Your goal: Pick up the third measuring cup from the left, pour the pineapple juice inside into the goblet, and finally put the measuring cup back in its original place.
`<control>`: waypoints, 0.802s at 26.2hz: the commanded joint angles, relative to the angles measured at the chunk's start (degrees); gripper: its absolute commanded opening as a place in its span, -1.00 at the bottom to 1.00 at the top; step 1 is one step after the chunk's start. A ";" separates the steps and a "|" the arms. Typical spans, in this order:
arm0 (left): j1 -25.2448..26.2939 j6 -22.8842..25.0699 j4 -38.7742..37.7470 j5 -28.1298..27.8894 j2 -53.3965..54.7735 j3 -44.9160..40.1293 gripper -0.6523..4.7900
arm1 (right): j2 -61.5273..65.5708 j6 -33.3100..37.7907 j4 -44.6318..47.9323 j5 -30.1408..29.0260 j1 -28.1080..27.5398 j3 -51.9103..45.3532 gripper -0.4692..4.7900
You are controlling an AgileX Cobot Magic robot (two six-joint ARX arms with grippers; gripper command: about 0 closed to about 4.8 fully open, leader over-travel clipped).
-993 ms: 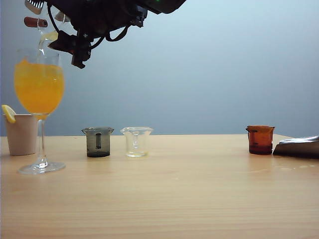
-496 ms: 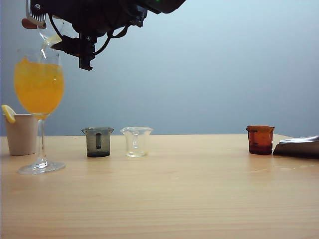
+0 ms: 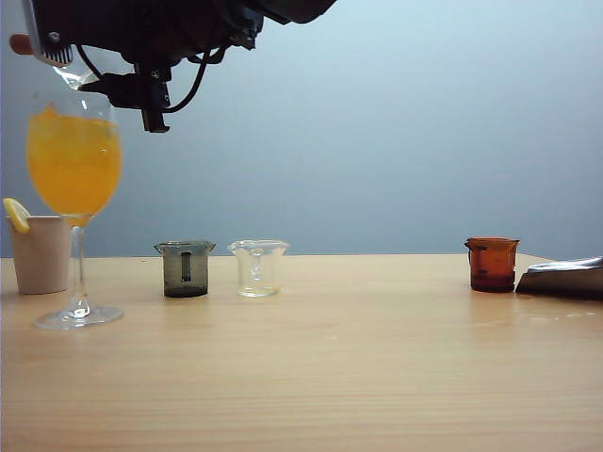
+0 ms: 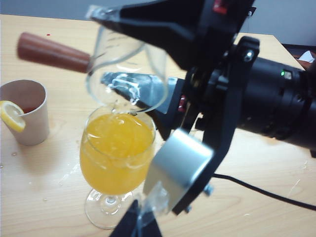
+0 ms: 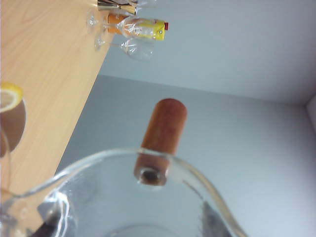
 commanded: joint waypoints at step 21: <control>0.02 0.07 0.35 0.50 -0.20 0.28 -0.78 | -0.39 12.04 3.06 1.22 -0.44 0.42 -0.83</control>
